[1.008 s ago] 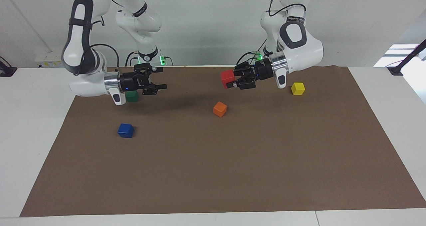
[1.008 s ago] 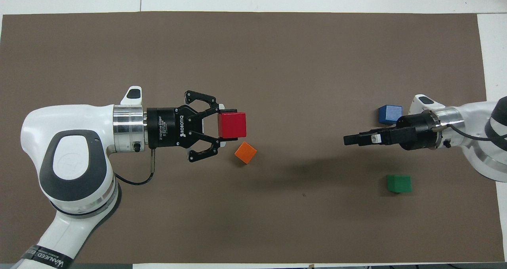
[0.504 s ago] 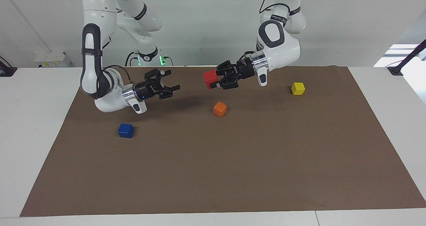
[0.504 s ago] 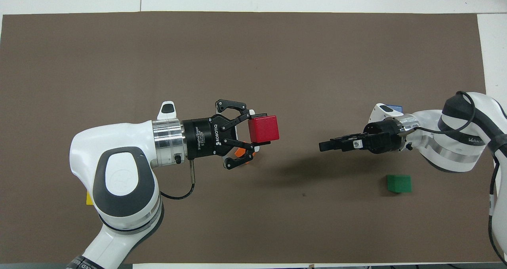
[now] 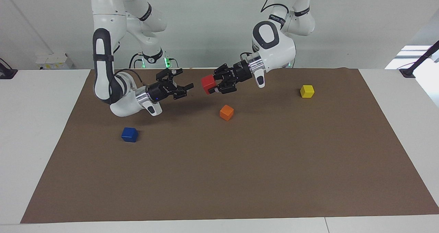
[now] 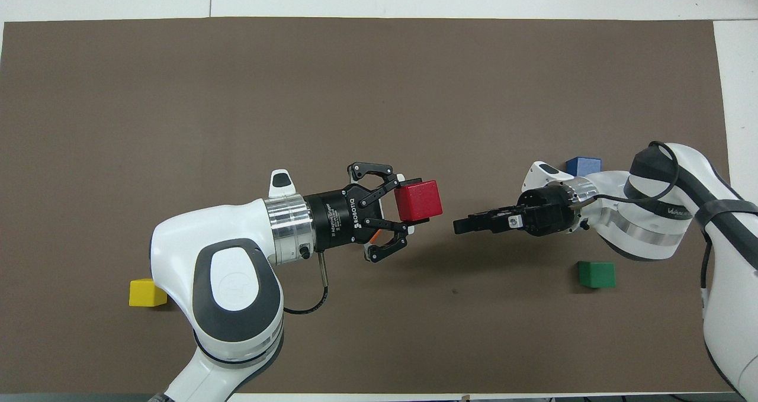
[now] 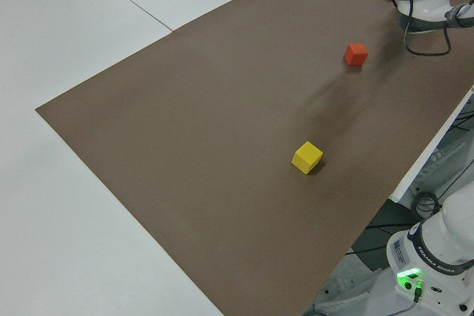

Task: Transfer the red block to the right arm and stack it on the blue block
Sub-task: 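Close the right gripper on the red cube beside the left gripper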

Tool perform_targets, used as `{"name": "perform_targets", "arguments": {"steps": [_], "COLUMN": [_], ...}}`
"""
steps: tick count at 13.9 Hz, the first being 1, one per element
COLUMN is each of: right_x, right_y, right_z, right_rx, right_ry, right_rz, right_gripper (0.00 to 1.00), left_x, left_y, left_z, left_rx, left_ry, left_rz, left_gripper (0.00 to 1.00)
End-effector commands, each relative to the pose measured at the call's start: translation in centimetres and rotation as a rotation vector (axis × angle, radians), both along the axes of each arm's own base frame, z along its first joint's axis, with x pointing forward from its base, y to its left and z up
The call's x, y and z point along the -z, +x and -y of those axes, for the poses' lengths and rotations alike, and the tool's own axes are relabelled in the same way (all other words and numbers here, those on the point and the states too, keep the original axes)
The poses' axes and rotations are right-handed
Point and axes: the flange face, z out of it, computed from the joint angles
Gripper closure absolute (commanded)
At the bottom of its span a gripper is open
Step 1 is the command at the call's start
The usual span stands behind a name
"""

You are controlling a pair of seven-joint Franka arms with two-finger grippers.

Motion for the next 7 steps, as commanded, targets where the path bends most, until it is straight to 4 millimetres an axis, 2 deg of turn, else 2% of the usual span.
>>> {"name": "perform_targets", "arguments": {"steps": [1,5,7], "right_x": [0.6,1.2,1.4], "right_y": [-0.4,-0.6,-0.6], "right_z": [-1.9,-3.8,-3.9], "right_rx": [0.029,0.041,0.052], "right_ry": [0.036,0.007,-0.007], "right_rz": [0.001,-0.007,-0.010], "right_gripper": [0.00,0.00,0.00], "left_x": [-0.5,-0.5,-0.5], "left_y": [-0.6,-1.7,-2.0], "left_z": [1.0,2.3,2.5], "left_rx": [-0.016,-0.005,-0.011], "left_ry": [-0.018,-0.015,-0.005], "left_rz": [-0.009,-0.007,-0.002], "left_gripper": [1.00,1.00,1.00]}}
